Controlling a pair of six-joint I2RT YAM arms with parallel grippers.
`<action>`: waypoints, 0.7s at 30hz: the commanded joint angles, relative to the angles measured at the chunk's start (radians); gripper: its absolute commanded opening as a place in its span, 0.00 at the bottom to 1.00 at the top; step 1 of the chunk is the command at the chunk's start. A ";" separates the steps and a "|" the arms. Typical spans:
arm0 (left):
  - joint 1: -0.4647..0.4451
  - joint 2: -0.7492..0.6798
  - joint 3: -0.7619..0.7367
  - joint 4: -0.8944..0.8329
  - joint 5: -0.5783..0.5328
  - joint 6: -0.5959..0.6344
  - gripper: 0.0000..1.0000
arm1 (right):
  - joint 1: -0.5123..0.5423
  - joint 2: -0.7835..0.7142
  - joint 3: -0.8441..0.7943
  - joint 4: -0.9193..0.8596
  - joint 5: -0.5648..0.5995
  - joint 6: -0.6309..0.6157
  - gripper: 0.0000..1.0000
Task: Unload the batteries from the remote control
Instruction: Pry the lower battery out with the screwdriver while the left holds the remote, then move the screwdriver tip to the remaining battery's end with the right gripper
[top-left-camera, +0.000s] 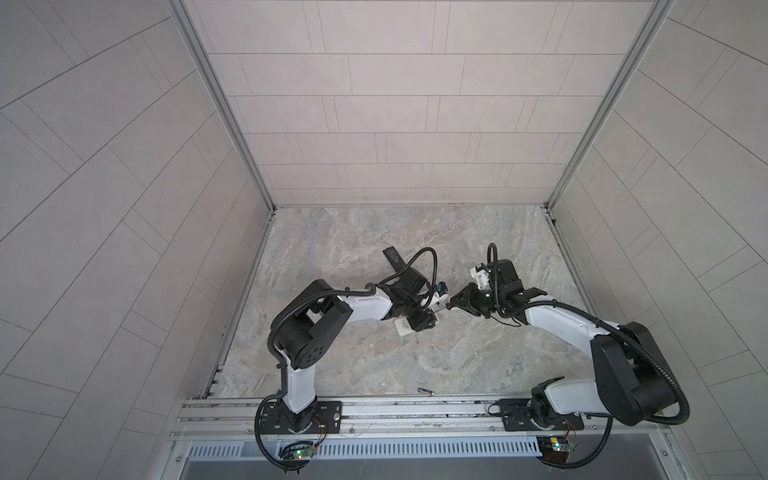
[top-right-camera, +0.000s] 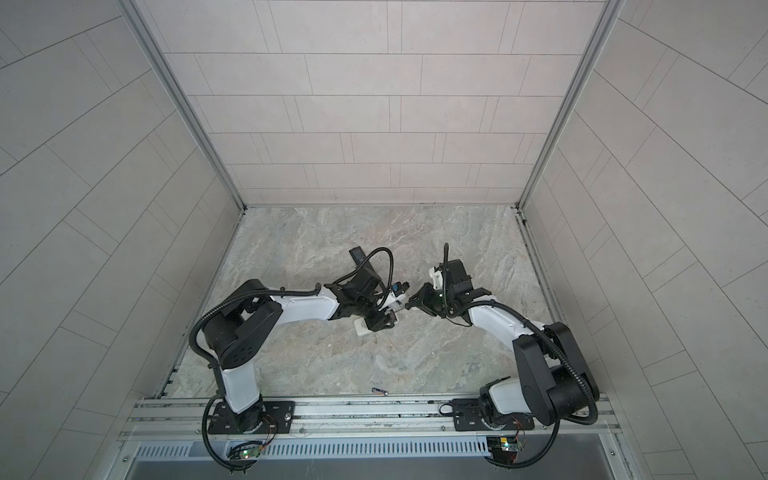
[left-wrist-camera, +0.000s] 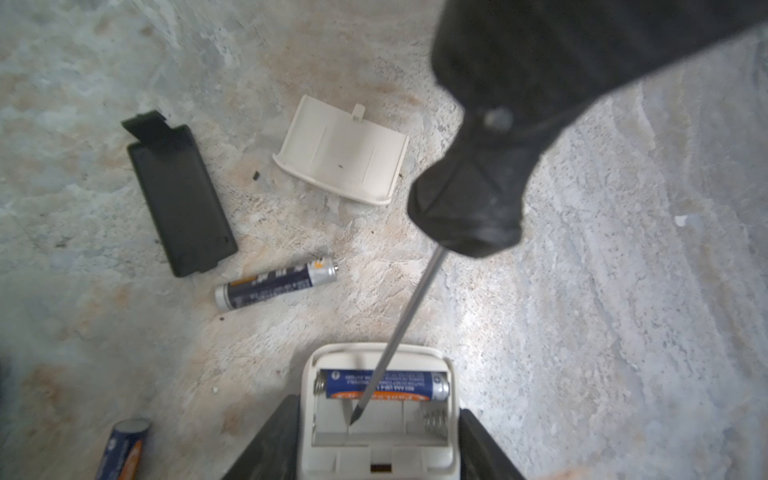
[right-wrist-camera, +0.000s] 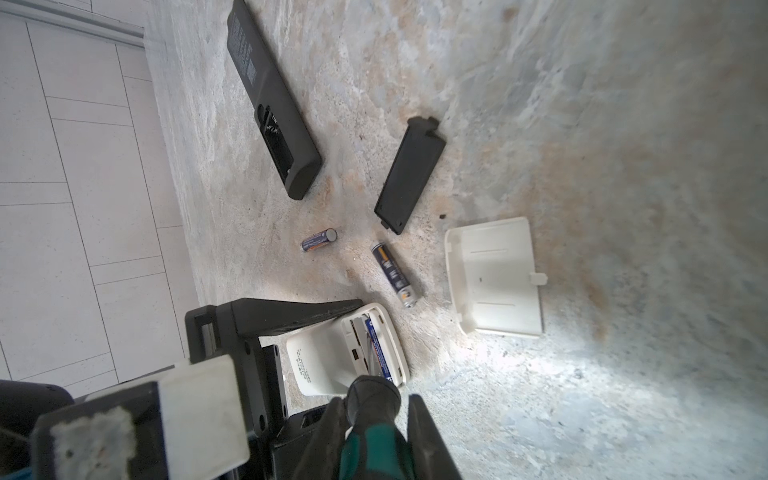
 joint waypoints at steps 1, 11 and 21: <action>-0.010 0.041 -0.001 -0.077 0.025 0.019 0.48 | 0.012 -0.013 -0.006 -0.055 0.075 -0.019 0.00; -0.006 0.032 0.016 -0.104 0.008 0.010 0.48 | 0.015 -0.153 0.050 -0.154 0.176 -0.158 0.01; -0.001 0.015 -0.014 -0.083 0.031 0.030 0.49 | 0.065 -0.196 0.070 -0.172 0.192 -0.297 0.01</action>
